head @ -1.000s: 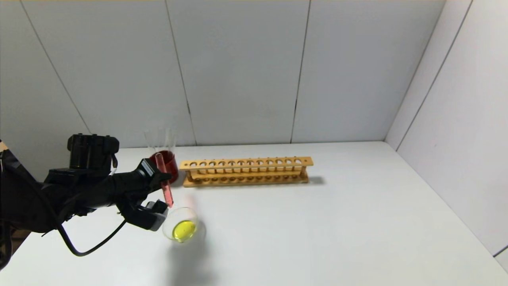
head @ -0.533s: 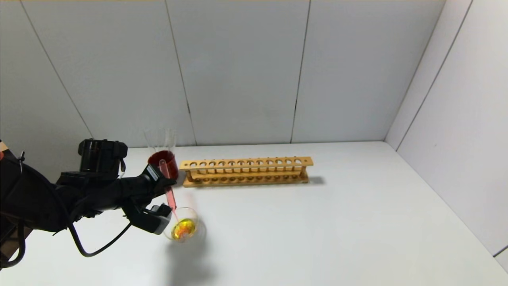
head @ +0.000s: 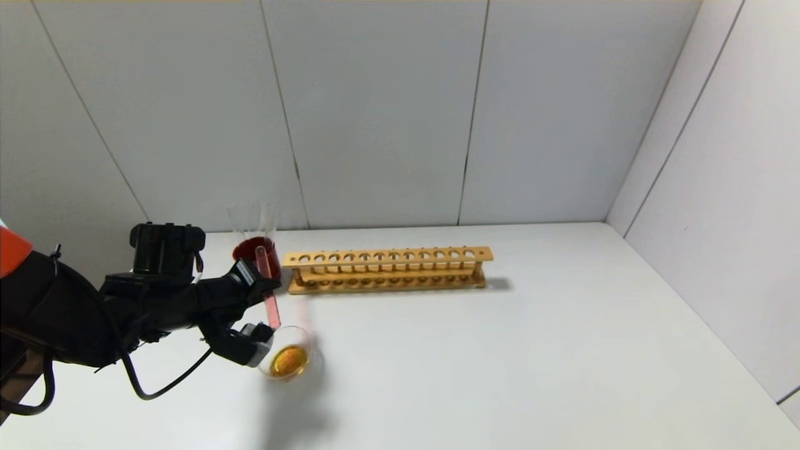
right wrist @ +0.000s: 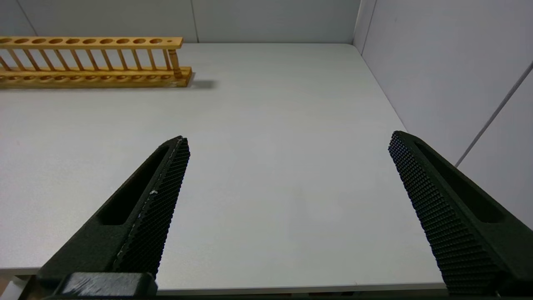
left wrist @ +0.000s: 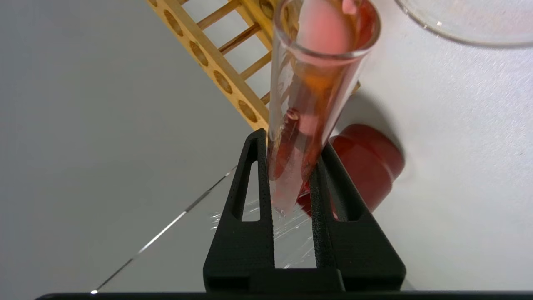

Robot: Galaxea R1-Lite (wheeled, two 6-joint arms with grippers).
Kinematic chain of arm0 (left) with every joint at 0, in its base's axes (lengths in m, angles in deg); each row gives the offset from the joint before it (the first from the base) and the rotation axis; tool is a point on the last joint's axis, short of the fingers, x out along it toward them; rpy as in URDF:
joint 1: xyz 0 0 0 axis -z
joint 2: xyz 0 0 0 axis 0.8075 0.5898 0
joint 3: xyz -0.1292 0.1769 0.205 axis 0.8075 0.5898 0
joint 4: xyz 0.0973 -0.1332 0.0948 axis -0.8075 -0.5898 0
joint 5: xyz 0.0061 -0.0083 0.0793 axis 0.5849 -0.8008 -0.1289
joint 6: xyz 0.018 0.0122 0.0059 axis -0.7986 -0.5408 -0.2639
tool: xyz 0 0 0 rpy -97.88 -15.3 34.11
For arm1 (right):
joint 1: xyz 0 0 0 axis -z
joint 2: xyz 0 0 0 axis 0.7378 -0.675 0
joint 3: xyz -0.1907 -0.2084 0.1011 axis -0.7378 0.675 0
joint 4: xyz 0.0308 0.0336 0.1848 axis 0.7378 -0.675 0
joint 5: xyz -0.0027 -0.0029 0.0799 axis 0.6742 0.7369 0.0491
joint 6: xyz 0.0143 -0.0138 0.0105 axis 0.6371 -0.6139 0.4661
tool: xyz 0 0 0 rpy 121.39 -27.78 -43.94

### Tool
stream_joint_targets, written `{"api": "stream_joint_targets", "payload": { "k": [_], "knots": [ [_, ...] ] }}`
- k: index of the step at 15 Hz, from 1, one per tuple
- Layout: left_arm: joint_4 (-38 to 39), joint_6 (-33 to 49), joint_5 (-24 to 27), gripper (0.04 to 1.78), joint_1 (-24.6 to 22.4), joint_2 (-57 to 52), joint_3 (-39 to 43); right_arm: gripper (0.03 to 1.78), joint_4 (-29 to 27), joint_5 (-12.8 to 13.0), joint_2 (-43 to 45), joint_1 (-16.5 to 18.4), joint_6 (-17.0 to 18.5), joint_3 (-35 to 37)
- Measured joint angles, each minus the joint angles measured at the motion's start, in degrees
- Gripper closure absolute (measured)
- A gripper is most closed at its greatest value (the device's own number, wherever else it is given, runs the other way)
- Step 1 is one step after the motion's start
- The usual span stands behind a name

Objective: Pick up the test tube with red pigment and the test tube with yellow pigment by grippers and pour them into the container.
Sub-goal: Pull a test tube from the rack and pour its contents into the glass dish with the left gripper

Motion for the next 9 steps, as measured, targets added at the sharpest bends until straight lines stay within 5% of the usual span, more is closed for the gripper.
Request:
{"api": "stream_joint_targets", "payload": {
  "k": [9],
  "knots": [
    [-1.16, -8.96, -0.46, 1.52, 0.0, -2.43, 0.13, 0.06, 0.0, 0.0, 0.0, 0.0, 0.0, 0.0]
  ]
}}
